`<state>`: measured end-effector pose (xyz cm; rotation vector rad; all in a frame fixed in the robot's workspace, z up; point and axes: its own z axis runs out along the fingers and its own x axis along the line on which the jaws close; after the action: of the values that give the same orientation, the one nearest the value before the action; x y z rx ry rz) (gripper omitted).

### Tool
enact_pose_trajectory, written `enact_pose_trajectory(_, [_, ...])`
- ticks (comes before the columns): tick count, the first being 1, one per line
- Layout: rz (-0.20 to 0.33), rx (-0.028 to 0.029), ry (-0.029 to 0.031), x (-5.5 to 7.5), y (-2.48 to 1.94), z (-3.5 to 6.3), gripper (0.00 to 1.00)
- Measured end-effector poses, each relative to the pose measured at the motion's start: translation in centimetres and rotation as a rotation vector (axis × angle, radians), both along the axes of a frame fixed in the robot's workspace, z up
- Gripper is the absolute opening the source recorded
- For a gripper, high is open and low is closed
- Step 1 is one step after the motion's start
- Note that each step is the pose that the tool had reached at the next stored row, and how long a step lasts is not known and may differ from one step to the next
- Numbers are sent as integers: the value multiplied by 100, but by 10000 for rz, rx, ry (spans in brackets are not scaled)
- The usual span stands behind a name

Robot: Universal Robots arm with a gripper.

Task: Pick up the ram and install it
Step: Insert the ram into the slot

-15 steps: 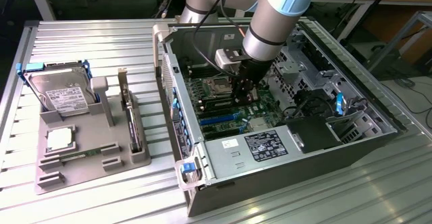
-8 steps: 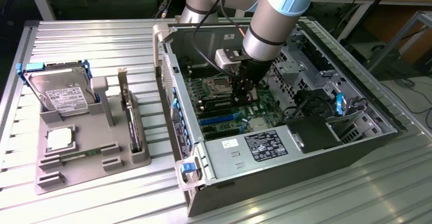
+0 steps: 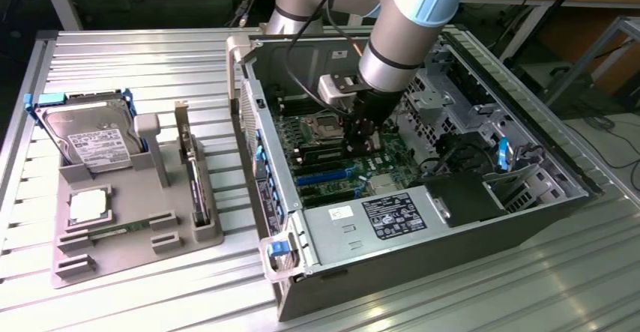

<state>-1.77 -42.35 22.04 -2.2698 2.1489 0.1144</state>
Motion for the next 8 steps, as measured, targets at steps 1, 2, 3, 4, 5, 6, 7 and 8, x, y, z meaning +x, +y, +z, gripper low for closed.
enact_pose_trajectory(1, [0, 5, -1, 0, 1, -11, 14])
enact_pose_trajectory(2, [0, 1, 0, 0, 0, -12, 14])
enact_pose_trajectory(3, [0, 1, 0, 0, 0, -12, 14])
enact_pose_trajectory(4, [0, -2, 1, 0, 0, -12, 14])
enact_pose_trajectory(5, [0, -3, 0, 0, 0, -12, 14])
enact_pose_trajectory(6, [0, -2, 0, 0, 0, -13, 14])
enact_pose_trajectory(7, [0, 3, -1, 0, 1, -14, 15])
enact_pose_trajectory(8, [-1, 0, -1, 0, 1, -14, 21])
